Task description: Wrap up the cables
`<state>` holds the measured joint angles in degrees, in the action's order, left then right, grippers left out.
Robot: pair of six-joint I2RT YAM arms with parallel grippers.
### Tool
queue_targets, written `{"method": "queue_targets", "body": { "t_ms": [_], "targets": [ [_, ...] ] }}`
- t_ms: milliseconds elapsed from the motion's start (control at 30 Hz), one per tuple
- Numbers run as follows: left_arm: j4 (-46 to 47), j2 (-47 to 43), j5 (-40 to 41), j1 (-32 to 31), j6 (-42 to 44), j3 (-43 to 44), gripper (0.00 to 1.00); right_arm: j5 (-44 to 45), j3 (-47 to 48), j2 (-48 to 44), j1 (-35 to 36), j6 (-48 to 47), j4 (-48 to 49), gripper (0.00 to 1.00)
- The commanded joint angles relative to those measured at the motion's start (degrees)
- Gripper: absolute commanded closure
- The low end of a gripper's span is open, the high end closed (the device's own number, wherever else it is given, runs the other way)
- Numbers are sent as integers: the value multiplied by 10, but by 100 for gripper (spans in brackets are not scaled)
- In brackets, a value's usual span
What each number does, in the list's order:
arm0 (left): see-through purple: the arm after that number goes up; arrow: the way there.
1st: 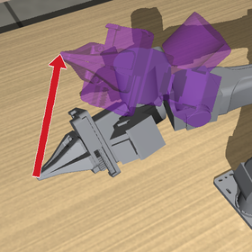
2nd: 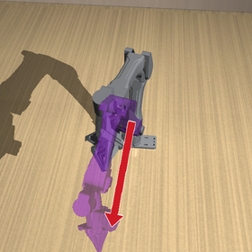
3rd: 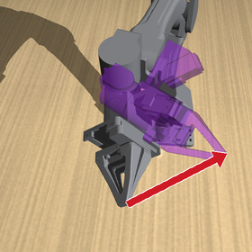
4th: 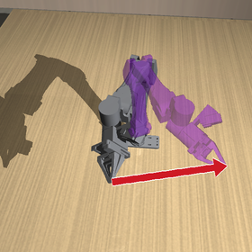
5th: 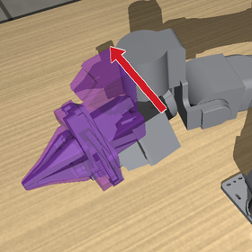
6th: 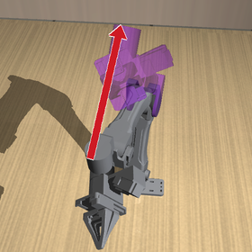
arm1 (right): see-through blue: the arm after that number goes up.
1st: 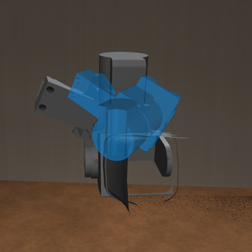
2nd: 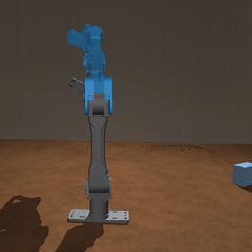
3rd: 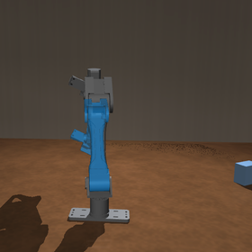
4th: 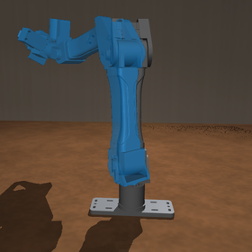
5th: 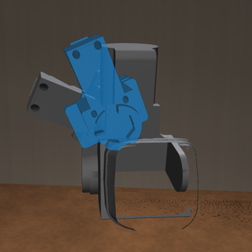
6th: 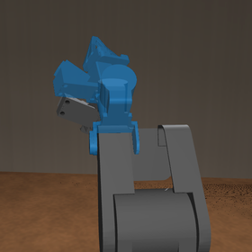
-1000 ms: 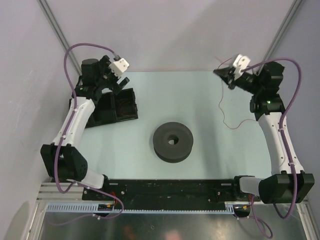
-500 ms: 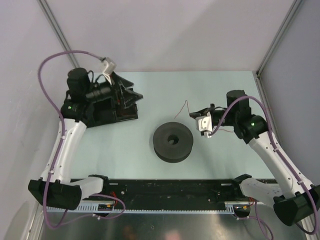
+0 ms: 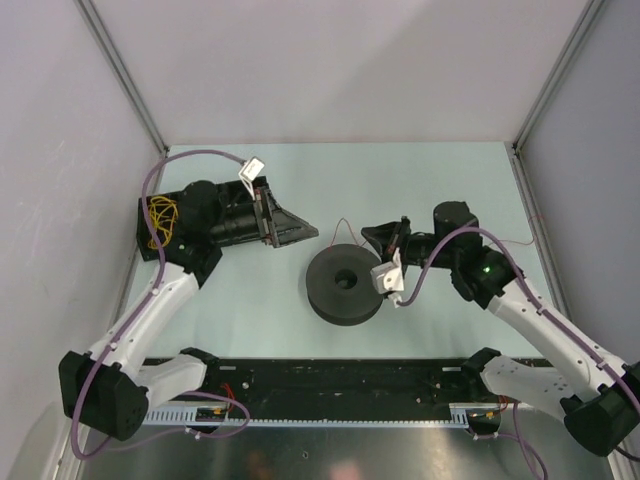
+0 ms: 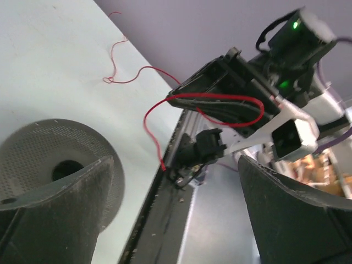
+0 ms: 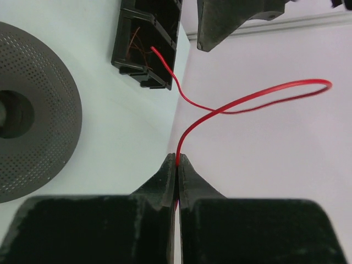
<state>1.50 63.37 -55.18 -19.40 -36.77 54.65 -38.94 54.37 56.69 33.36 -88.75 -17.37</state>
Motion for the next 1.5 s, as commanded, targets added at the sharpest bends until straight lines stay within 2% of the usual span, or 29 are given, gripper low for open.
{"method": "queue_targets", "body": {
  "t_ms": [0,133,300,467,733,1200,1333,1467],
  "targets": [
    [162,-43,67,-8,-232,-45,1,113,-32,-14,47,-48,100,100],
    [166,-32,81,-13,-341,-57,1,171,-63,-13,77,-73,160,100],
    [166,-26,77,-25,-390,-69,1,221,-66,0,102,-75,203,100],
    [154,-35,64,-32,-387,-85,1,241,-66,9,107,-65,216,100],
    [122,-56,45,-6,-395,-121,1,253,-66,14,107,-63,221,100],
    [161,-29,65,-30,-457,-97,1,261,-67,36,124,-75,228,100],
    [173,-17,72,-36,-468,-97,5,259,-67,34,130,-74,230,100],
    [196,-1,84,-39,-473,-98,19,256,-66,31,142,-71,221,100]
  ]
}}
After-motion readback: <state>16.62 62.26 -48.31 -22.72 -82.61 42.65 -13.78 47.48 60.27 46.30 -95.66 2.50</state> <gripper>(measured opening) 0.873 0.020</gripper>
